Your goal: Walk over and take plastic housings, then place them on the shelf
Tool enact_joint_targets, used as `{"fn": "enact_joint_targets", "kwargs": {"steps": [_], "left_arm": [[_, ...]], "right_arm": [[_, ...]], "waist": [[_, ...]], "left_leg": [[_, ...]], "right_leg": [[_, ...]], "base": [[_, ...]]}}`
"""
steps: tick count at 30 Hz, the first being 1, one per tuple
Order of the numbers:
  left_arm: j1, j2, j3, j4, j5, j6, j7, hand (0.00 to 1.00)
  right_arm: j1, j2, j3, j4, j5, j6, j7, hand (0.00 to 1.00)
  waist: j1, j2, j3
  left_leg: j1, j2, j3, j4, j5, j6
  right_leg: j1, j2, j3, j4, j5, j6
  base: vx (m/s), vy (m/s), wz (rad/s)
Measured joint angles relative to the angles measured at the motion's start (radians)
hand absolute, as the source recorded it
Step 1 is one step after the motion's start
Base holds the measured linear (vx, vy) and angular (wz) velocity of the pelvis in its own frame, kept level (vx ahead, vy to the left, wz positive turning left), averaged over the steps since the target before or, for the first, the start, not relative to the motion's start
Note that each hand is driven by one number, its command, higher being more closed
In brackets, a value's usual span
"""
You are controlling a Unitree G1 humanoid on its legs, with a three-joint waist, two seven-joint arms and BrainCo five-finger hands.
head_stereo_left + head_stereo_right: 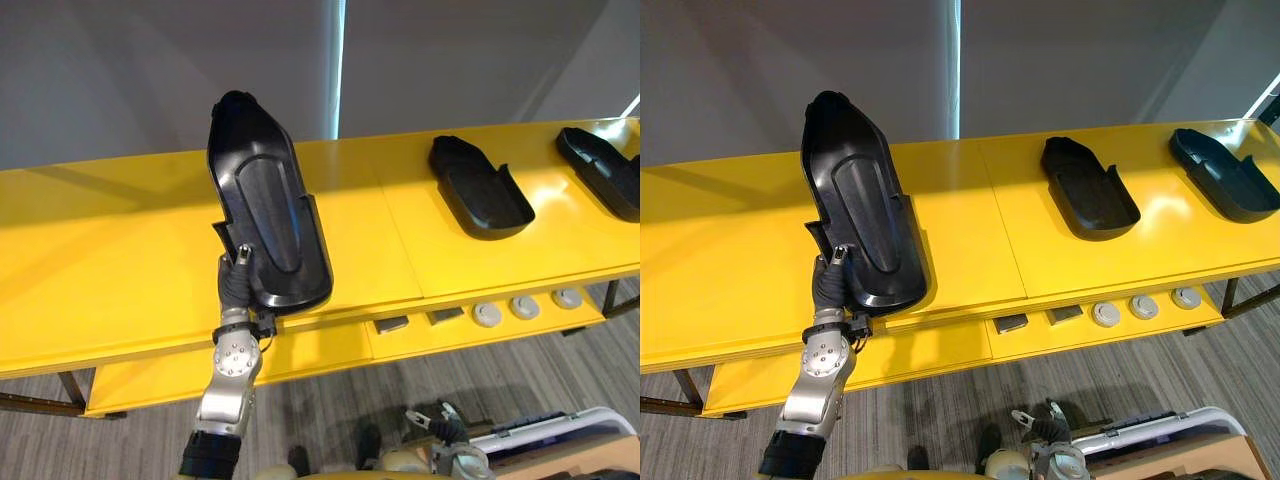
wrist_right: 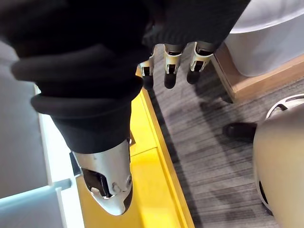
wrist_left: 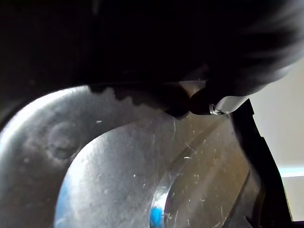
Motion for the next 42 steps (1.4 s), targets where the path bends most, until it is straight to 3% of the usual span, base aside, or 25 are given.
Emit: {"fn": "enact_joint_targets", "kwargs": {"steps": [6, 13, 14, 25, 35, 42], "left_arm": [[-0.087, 0.009, 0.023, 0.126, 0.038, 0.044, 0.016, 1.0], [-0.189, 0.008, 0.066, 0.243, 0.04, 0.083, 0.043, 1.0], [-0.208, 0.008, 0.079, 0.257, 0.04, 0.086, 0.05, 0.0], [-0.368, 0.046, 0.126, 0.336, 0.041, 0.114, 0.058, 0.0], [-0.371, 0.052, 0.129, 0.337, 0.041, 0.116, 0.075, 0.0], [-0.341, 0.042, 0.114, 0.218, 0.043, 0.11, 0.081, 0.0]], "right_arm": [[0.018, 0.004, 0.021, -0.009, -0.027, 0.001, 0.01, 0.0], [0.019, 0.005, 0.039, -0.018, -0.031, 0.002, 0.013, 0.0], [0.018, 0.005, 0.04, -0.018, -0.036, 0.006, 0.013, 0.0], [0.004, 0.007, 0.039, -0.04, -0.049, 0.007, 0.027, 0.0], [-0.004, 0.008, 0.038, -0.04, -0.048, 0.007, 0.027, 0.0], [0.001, 0.008, 0.039, -0.039, -0.048, 0.008, 0.028, 0.0]], "waist": [[-0.012, -0.012, -0.01], [-0.024, -0.015, -0.012], [-0.032, -0.015, -0.012], [-0.044, -0.017, -0.01], [-0.055, -0.02, -0.004], [-0.06, -0.018, -0.003]], "left_leg": [[0.013, 0.003, 0.028, -0.091, 0.043, -0.004], [0.004, 0.013, 0.055, -0.097, 0.049, -0.013], [0.004, 0.013, 0.055, -0.097, 0.05, -0.016], [-0.013, 0.011, 0.06, -0.09, 0.056, -0.007], [-0.012, 0.01, 0.055, -0.092, 0.056, -0.007], [-0.009, 0.014, 0.055, -0.097, 0.053, -0.011]], "right_leg": [[-0.003, 0.018, 0.011, -0.049, 0.022, 0.004], [-0.019, 0.027, 0.024, -0.058, 0.022, 0.004], [-0.02, 0.028, 0.024, -0.058, 0.027, 0.011], [-0.04, 0.027, 0.028, -0.058, 0.038, -0.004], [-0.036, 0.025, 0.028, -0.058, 0.038, -0.005], [-0.032, 0.028, 0.028, -0.058, 0.037, -0.004]], "base": [[-0.13, -0.015, -0.06], [-0.01, -0.004, -0.05], [0.07, 0.013, 0.02], [0.08, 0.032, -0.01], [-0.02, 0.017, 0.01], [-0.02, 0.006, 0.0]]}}
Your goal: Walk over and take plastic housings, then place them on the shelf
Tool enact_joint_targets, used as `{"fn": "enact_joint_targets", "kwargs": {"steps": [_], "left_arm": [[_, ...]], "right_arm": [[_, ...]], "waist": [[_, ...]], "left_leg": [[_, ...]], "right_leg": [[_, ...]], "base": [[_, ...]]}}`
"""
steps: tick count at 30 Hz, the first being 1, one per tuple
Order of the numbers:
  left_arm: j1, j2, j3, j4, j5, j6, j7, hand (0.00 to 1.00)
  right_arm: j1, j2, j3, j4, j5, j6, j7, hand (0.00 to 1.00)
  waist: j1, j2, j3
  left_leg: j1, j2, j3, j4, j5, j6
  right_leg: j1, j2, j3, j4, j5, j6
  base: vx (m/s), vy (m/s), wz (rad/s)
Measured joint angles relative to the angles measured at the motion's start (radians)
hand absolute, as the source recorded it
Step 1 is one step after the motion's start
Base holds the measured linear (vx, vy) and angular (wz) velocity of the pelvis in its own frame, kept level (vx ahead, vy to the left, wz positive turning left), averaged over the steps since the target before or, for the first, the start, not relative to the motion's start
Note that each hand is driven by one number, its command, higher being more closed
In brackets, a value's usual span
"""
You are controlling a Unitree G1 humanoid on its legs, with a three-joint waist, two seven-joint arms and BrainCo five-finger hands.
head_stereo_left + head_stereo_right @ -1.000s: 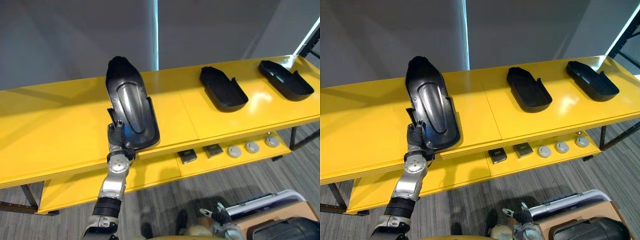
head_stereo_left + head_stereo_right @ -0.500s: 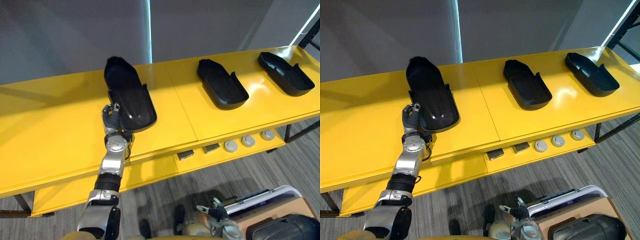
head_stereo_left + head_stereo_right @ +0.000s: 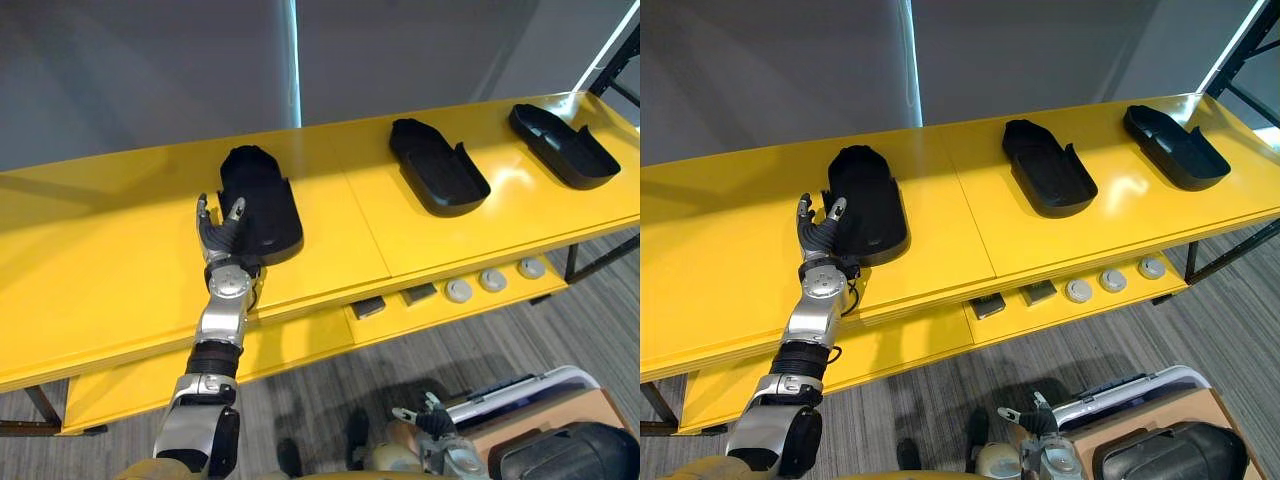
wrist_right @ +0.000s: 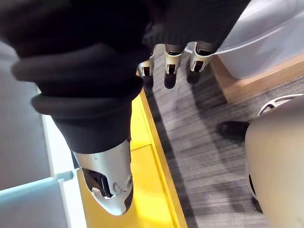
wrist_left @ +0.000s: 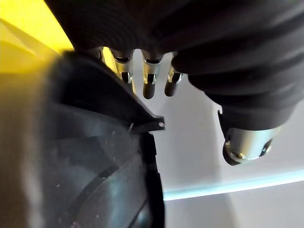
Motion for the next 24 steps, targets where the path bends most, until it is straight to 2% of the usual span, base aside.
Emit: {"fn": "enact_joint_targets", "kwargs": {"steps": [3, 4, 8, 11, 12, 17, 24], "left_arm": [[0.045, -0.027, -0.048, -0.161, 0.067, -0.011, 0.012, 0.0], [0.074, -0.039, -0.078, -0.234, 0.106, -0.025, 0.015, 1.0], [0.178, -0.067, -0.167, -0.406, 0.199, -0.071, 0.011, 1.0], [0.282, -0.073, -0.252, -0.485, 0.273, -0.118, -0.025, 1.0], [0.35, -0.055, -0.283, -0.491, 0.315, -0.133, -0.056, 1.0], [0.422, -0.041, -0.302, -0.482, 0.359, -0.149, -0.101, 1.0], [0.423, -0.036, -0.318, -0.345, 0.39, -0.147, -0.139, 1.0]], "right_arm": [[0.007, -0.002, 0.0, 0.004, 0.001, -0.001, 0.0, 0.0], [0.01, -0.002, -0.001, 0.008, 0.003, -0.001, 0.0, 0.0], [0.007, -0.002, -0.001, 0.033, 0.023, -0.022, 0.0, 0.0], [0.006, -0.004, -0.002, 0.043, 0.023, -0.035, 0.001, 0.0], [0.004, -0.004, -0.002, 0.044, 0.023, -0.036, 0.001, 0.0], [0.0, -0.004, 0.0, 0.048, 0.022, -0.037, 0.001, 0.0], [-0.003, -0.005, 0.005, 0.051, 0.021, -0.036, 0.001, 0.0]], "waist": [[0.001, 0.005, 0.003], [0.004, 0.006, 0.004], [0.021, 0.008, 0.004], [0.028, 0.015, 0.005], [0.029, 0.022, 0.007], [0.029, 0.029, 0.007], [0.027, 0.029, 0.006]], "left_leg": [[0.0, 0.0, -0.006, 0.0, -0.001, -0.001], [0.0, 0.0, -0.007, 0.0, -0.001, -0.001], [0.002, 0.0, -0.007, 0.001, 0.003, 0.005], [0.004, -0.001, -0.008, 0.003, 0.002, 0.006], [0.018, -0.001, -0.003, 0.006, 0.002, 0.006], [0.017, 0.001, 0.0, 0.0, -0.007, 0.007], [0.017, 0.001, 0.005, 0.0, -0.005, 0.005]], "right_leg": [[0.003, 0.0, -0.001, 0.0, 0.0, 0.0], [0.003, 0.0, -0.001, 0.0, 0.0, 0.0], [0.005, 0.0, 0.002, 0.0, 0.0, 0.0], [0.007, 0.0, 0.011, 0.0, 0.0, 0.0], [0.019, 0.001, 0.015, 0.001, 0.0, 0.001], [0.022, 0.003, 0.024, 0.001, -0.002, 0.003], [0.021, 0.004, 0.028, 0.0, -0.011, 0.014]], "base": [[0.0, 0.0, 0.04], [0.0, 0.0, 0.0], [0.0, 0.0, 0.0], [0.0, 0.0, 0.0], [0.0, 0.006, -0.04], [-0.04, 0.02, -0.04], [-0.02, 0.004, -0.01]]}}
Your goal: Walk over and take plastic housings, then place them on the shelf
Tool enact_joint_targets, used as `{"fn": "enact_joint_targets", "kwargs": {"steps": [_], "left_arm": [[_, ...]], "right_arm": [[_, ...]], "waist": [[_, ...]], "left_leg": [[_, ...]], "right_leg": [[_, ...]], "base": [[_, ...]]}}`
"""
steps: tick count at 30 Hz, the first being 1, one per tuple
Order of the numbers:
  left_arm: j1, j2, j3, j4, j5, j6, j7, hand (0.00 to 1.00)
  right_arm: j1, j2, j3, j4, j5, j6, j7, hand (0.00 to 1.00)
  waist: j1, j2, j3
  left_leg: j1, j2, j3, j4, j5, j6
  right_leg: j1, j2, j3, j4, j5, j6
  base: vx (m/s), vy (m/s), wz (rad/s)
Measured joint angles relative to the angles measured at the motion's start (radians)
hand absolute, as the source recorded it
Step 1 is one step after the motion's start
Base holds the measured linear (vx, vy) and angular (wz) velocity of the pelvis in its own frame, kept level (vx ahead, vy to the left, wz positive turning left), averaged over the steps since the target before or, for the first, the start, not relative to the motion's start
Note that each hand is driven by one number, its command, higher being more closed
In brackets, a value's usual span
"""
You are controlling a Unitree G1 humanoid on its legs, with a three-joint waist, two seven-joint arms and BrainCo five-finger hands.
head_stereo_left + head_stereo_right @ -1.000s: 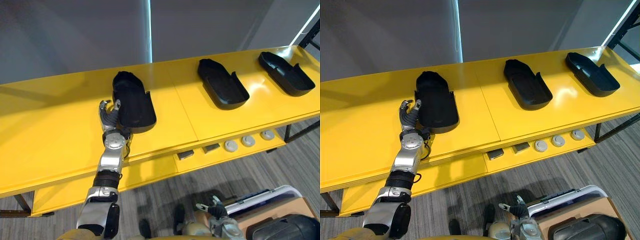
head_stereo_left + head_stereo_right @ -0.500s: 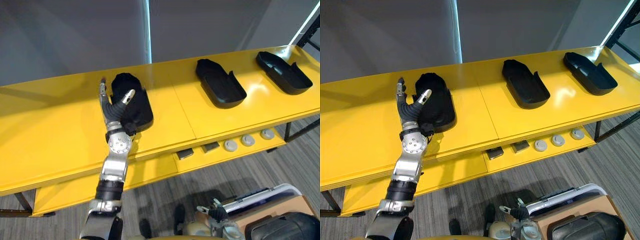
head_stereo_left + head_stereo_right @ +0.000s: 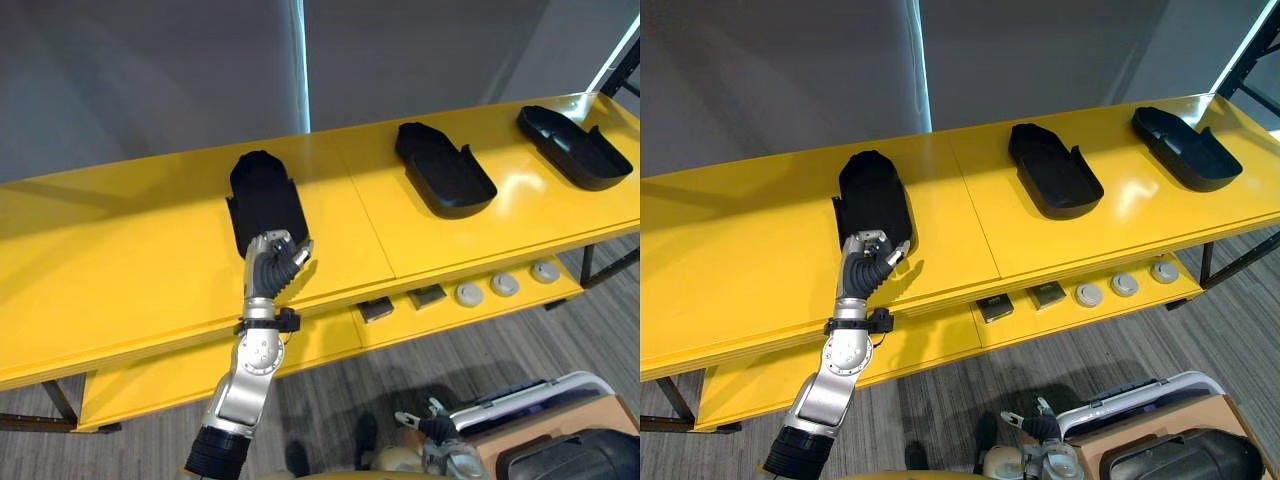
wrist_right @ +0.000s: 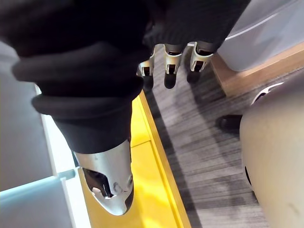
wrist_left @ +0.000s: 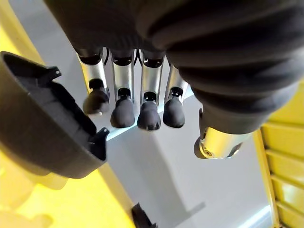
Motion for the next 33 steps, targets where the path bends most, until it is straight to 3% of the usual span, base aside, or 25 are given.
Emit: {"fn": "enact_joint_targets", "kwargs": {"steps": [5, 16, 29, 33], "left_arm": [[-0.042, 0.0, 0.007, 0.146, -0.001, 0.042, 0.001, 1.0], [-0.172, 0.017, 0.067, 0.268, -0.002, 0.083, 0.004, 1.0], [-0.207, 0.02, 0.109, 0.298, -0.005, 0.107, 0.01, 1.0], [-0.167, 0.021, 0.084, 0.178, -0.025, 0.096, 0.022, 1.0]], "right_arm": [[0.0, -0.007, 0.022, -0.001, -0.001, 0.001, 0.0, 0.0], [-0.002, -0.006, 0.024, -0.001, -0.001, 0.005, 0.0, 0.0], [-0.001, 0.0, 0.025, -0.001, -0.002, 0.006, 0.001, 0.0], [-0.002, 0.002, 0.024, 0.0, -0.001, 0.005, 0.0, 0.0]], "waist": [[-0.001, -0.004, -0.003], [-0.004, -0.01, -0.005], [-0.006, -0.022, -0.006], [-0.004, -0.022, -0.006]], "left_leg": [[0.003, 0.0, 0.008, 0.0, 0.0, 0.0], [0.012, 0.0, 0.033, 0.001, -0.003, 0.009], [0.015, 0.001, 0.042, 0.0, -0.007, 0.005], [0.015, 0.0, 0.036, 0.0, -0.003, 0.01]], "right_leg": [[-0.005, -0.001, 0.003, 0.0, 0.0, 0.001], [-0.005, 0.002, 0.023, -0.001, 0.007, -0.006], [-0.006, 0.002, 0.028, -0.001, 0.007, -0.006], [-0.004, 0.001, 0.023, -0.001, 0.008, -0.006]], "base": [[0.05, 0.024, -0.01], [0.02, 0.02, -0.07], [-0.01, 0.004, -0.01], [0.01, 0.009, 0.03]]}}
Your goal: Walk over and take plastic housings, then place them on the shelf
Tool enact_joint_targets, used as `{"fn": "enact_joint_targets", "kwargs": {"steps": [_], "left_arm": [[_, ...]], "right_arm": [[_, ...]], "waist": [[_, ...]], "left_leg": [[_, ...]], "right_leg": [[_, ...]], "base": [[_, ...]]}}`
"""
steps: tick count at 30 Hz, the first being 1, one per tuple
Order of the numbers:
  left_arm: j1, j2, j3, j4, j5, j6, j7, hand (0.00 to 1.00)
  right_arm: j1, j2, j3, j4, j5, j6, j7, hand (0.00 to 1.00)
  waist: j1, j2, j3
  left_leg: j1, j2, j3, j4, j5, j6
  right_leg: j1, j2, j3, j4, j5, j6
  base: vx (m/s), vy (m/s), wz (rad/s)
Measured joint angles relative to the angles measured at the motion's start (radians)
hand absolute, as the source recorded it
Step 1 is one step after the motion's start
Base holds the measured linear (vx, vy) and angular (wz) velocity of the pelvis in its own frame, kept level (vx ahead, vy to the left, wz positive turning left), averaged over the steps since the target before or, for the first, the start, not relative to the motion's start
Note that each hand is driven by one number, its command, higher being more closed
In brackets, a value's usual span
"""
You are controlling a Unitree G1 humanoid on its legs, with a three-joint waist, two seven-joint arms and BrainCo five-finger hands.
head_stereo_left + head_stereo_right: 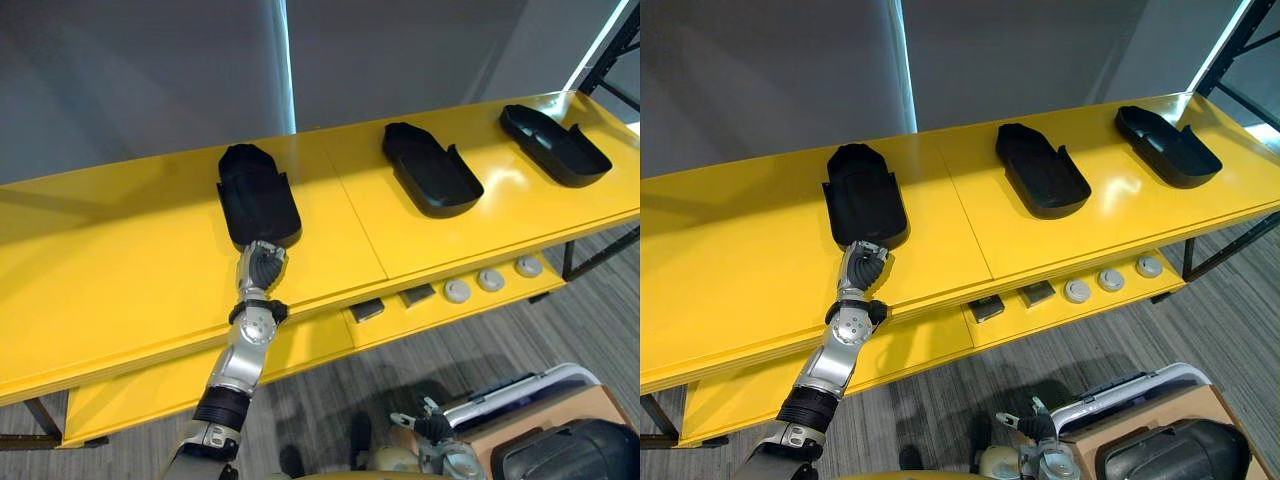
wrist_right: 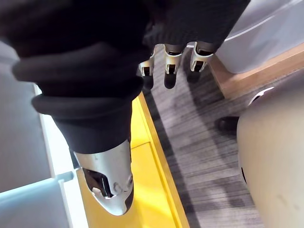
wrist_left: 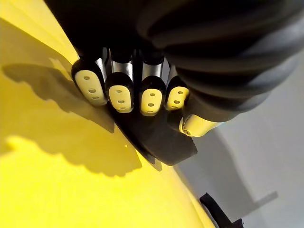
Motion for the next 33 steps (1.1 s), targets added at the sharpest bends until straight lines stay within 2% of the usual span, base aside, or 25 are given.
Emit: {"fn": "enact_joint_targets", "kwargs": {"steps": [2, 5, 8, 10, 11, 12, 13, 15, 17, 20, 22, 23, 24, 26, 27, 29, 33], "left_arm": [[0.033, 0.001, -0.005, -0.128, -0.04, -0.042, 0.0, 1.0], [0.053, 0.0, -0.002, -0.258, -0.088, -0.078, 0.0, 1.0], [0.068, 0.001, 0.035, -0.415, -0.166, -0.142, 0.001, 1.0], [0.128, -0.002, 0.143, -0.524, -0.243, -0.197, 0.022, 1.0], [0.142, -0.003, 0.178, -0.544, -0.264, -0.209, 0.032, 1.0], [0.173, -0.007, 0.261, -0.575, -0.298, -0.23, 0.051, 1.0], [0.205, -0.019, 0.343, -0.583, -0.348, -0.254, 0.073, 1.0], [0.252, -0.041, 0.438, -0.574, -0.406, -0.269, 0.095, 1.0], [0.344, -0.07, 0.566, -0.493, -0.562, -0.298, 0.116, 1.0], [0.44, -0.099, 0.629, -0.333, -0.668, -0.283, 0.121, 1.0], [0.495, -0.102, 0.628, -0.184, -0.694, -0.234, 0.107, 1.0], [0.518, -0.107, 0.62, -0.123, -0.694, -0.202, 0.092, 0.0], [0.527, -0.109, 0.613, -0.098, -0.693, -0.188, 0.084, 0.0], [0.553, -0.108, 0.582, 0.043, -0.623, -0.143, 0.036, 0.0], [0.553, -0.11, 0.554, 0.168, -0.575, -0.108, -0.002, 0.0], [0.55, -0.112, 0.508, 0.315, -0.546, -0.084, -0.038, 0.0], [0.544, -0.127, 0.439, 0.475, -0.504, -0.061, -0.068, 0.0]], "right_arm": [[-0.001, 0.0, 0.0, 0.002, 0.0, 0.0, -0.003, 0.0], [-0.011, -0.004, -0.001, 0.025, 0.0, 0.0, -0.003, 0.0], [-0.015, -0.012, 0.0, 0.045, 0.0, 0.002, -0.003, 0.0], [-0.024, -0.019, 0.0, 0.063, 0.0, 0.002, -0.003, 0.0], [-0.023, -0.021, -0.001, 0.063, 0.0, 0.002, -0.003, 0.0], [-0.025, -0.021, -0.001, 0.068, -0.001, 0.002, -0.003, 0.0], [-0.024, -0.022, -0.003, 0.071, -0.001, 0.003, -0.003, 0.0], [-0.024, -0.025, -0.005, 0.071, -0.002, 0.003, -0.003, 0.0], [-0.023, -0.032, -0.013, 0.071, -0.01, 0.015, -0.004, 0.0], [-0.014, -0.036, -0.03, 0.066, -0.032, 0.03, -0.008, 0.0], [-0.013, -0.029, -0.033, 0.052, -0.04, 0.034, -0.02, 0.0], [-0.003, -0.019, -0.032, 0.023, -0.042, 0.038, -0.023, 0.0], [0.003, -0.014, -0.031, 0.006, -0.043, 0.037, -0.023, 0.0], [0.003, 0.0, -0.03, -0.027, -0.044, 0.038, -0.022, 0.0], [0.004, 0.005, -0.029, -0.031, -0.049, 0.038, -0.022, 0.0], [0.002, 0.005, -0.029, -0.03, -0.053, 0.038, -0.024, 0.0], [0.005, 0.002, -0.031, 0.0, -0.054, 0.039, -0.042, 0.0]], "waist": [[0.001, 0.0, 0.0], [0.007, 0.0, -0.001], [0.032, 0.001, -0.001], [0.03, 0.006, -0.005], [0.031, 0.007, -0.006], [0.034, 0.007, -0.006], [0.043, 0.008, -0.006], [0.06, 0.009, -0.007], [0.079, 0.012, -0.014], [0.093, 0.013, -0.032], [0.099, 0.006, -0.036], [0.11, -0.002, -0.042], [0.115, -0.003, -0.044], [0.117, -0.006, -0.051], [0.117, -0.006, -0.064], [0.113, -0.005, -0.07], [0.11, -0.003, -0.069]], "left_leg": [[0.001, 0.0, -0.01, 0.0, 0.0, 0.001], [0.002, -0.001, -0.028, 0.005, 0.0, 0.0], [0.0, -0.004, -0.048, 0.005, 0.001, 0.001], [0.004, -0.004, -0.067, 0.0, -0.002, -0.003], [0.003, -0.004, -0.072, 0.0, -0.003, -0.003], [0.001, -0.004, -0.079, 0.0, -0.003, -0.003], [0.001, -0.004, -0.085, 0.0, -0.002, -0.003], [0.004, -0.003, -0.09, 0.0, -0.002, -0.003], [0.004, -0.002, -0.1, 0.0, -0.002, -0.002], [0.008, -0.002, -0.108, 0.0, -0.001, -0.003], [0.03, -0.002, -0.117, 0.0, -0.001, -0.004], [0.036, -0.001, -0.116, 0.0, -0.002, -0.004], [0.036, -0.001, -0.116, 0.0, -0.002, -0.003], [0.037, -0.001, -0.109, 0.0, -0.006, 0.002], [0.04, -0.001, -0.098, 0.0, -0.008, 0.004], [0.05, -0.001, -0.091, -0.001, -0.009, 0.005], [0.055, 0.0, -0.075, 0.0, -0.009, 0.0]], "right_leg": [[0.005, -0.001, -0.008, 0.0, 0.0, 0.0], [0.016, -0.003, -0.021, 0.0, 0.0, 0.0], [0.02, -0.006, -0.029, 0.0, 0.0, 0.0], [0.035, -0.006, -0.04, 0.0, -0.002, 0.001], [0.036, -0.006, -0.044, 0.0, -0.002, 0.001], [0.037, -0.007, -0.052, 0.0, -0.002, 0.001], [0.04, -0.007, -0.055, 0.0, -0.003, 0.002], [0.045, -0.006, -0.056, 0.0, -0.005, 0.004], [0.05, -0.006, -0.061, 0.0, -0.008, 0.006], [0.06, -0.006, -0.069, 0.001, -0.012, 0.012], [0.088, -0.008, -0.082, 0.001, -0.02, 0.013], [0.094, -0.008, -0.083, 0.001, -0.023, 0.014], [0.094, -0.008, -0.083, 0.001, -0.023, 0.014], [0.095, -0.008, -0.081, 0.001, -0.025, 0.014], [0.095, -0.009, -0.077, 0.001, -0.034, 0.023], [0.102, -0.008, -0.071, 0.001, -0.037, 0.022], [0.1, -0.006, -0.054, 0.0, -0.039, 0.02]], "base": [[0.02, 0.012, 0.11], [0.0, 0.018, 0.18], [-0.02, 0.03, 0.12], [-0.03, 0.021, 0.17], [-0.03, 0.021, 0.23], [-0.04, 0.02, 0.2], [-0.04, 0.019, 0.15], [-0.02, 0.013, 0.11], [0.0, 0.02, 0.12], [0.03, 0.023, 0.13], [0.02, 0.033, 0.2], [0.0, 0.033, 0.1], [0.0, 0.0, 0.0], [-0.01, 0.014, -0.03], [-0.01, 0.024, -0.08], [0.01, 0.024, -0.09], [0.01, 0.015, -0.12]]}}
